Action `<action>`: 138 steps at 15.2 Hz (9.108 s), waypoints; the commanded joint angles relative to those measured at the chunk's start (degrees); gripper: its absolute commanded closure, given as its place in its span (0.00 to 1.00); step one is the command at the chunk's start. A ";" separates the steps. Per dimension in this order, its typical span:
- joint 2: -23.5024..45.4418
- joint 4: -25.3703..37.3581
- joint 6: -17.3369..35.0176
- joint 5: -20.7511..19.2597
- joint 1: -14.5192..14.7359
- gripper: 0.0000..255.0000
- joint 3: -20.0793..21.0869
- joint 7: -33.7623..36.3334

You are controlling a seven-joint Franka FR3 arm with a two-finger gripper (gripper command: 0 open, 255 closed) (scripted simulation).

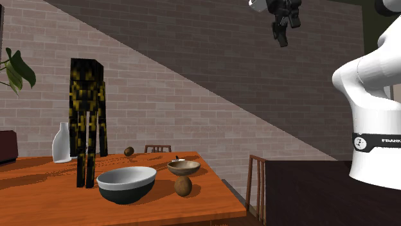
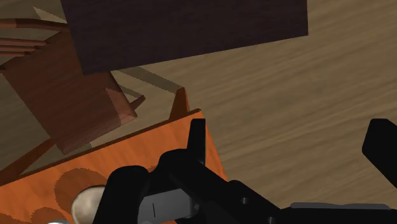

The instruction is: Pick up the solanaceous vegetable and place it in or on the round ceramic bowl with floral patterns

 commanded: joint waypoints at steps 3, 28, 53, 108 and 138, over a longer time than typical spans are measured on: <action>3.12 -0.72 3.49 0.51 -0.53 0.00 1.17 2.43; 54.67 14.60 34.41 -2.18 -5.78 0.00 5.56 31.67; 95.38 46.45 38.67 -1.84 -8.40 0.00 -0.87 46.33; 94.27 63.19 20.75 -3.51 -18.17 1.00 -4.62 35.46; 111.01 82.81 18.09 -3.44 -23.50 0.00 -5.12 31.35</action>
